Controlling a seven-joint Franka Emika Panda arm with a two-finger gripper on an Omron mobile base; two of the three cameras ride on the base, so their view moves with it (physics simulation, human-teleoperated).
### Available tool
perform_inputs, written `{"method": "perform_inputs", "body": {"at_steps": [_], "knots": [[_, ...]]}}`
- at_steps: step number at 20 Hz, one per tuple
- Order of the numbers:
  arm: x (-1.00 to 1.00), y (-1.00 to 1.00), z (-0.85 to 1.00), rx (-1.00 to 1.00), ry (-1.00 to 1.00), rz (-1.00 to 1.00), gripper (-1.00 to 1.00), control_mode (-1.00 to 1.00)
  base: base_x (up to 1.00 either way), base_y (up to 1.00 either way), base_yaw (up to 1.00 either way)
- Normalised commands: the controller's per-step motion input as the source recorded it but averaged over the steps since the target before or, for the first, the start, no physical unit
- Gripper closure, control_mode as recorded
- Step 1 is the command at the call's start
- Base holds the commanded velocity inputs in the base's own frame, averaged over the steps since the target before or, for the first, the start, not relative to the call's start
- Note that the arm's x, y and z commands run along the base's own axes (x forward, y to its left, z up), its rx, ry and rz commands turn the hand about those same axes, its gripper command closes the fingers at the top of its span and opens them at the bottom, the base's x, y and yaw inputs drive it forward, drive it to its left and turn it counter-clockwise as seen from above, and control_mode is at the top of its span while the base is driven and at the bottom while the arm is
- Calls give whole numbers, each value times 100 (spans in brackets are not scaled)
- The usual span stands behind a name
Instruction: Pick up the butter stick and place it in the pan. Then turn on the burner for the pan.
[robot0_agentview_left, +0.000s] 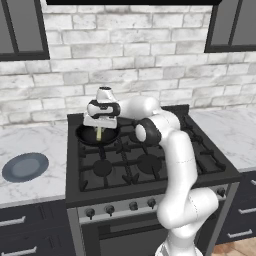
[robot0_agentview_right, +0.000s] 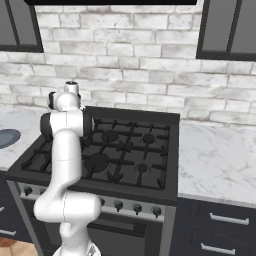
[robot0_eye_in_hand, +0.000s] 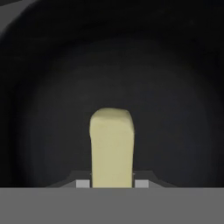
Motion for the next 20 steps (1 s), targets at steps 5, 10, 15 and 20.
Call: {"method": "perform_inputs", "body": {"at_steps": [5, 10, 15, 20], "knots": [[0, 0, 0, 0, 0, 0, -100, -100, 0, 0, 0], [0, 0, 0, 0, -1, 0, -100, -100, 0, 0, 0], [-25, 0, 20, 0, -9, 0, -100, -100, 0, 0, 0], [-60, 0, 30, 0, -9, 0, -100, -100, 0, 0, 0]]}}
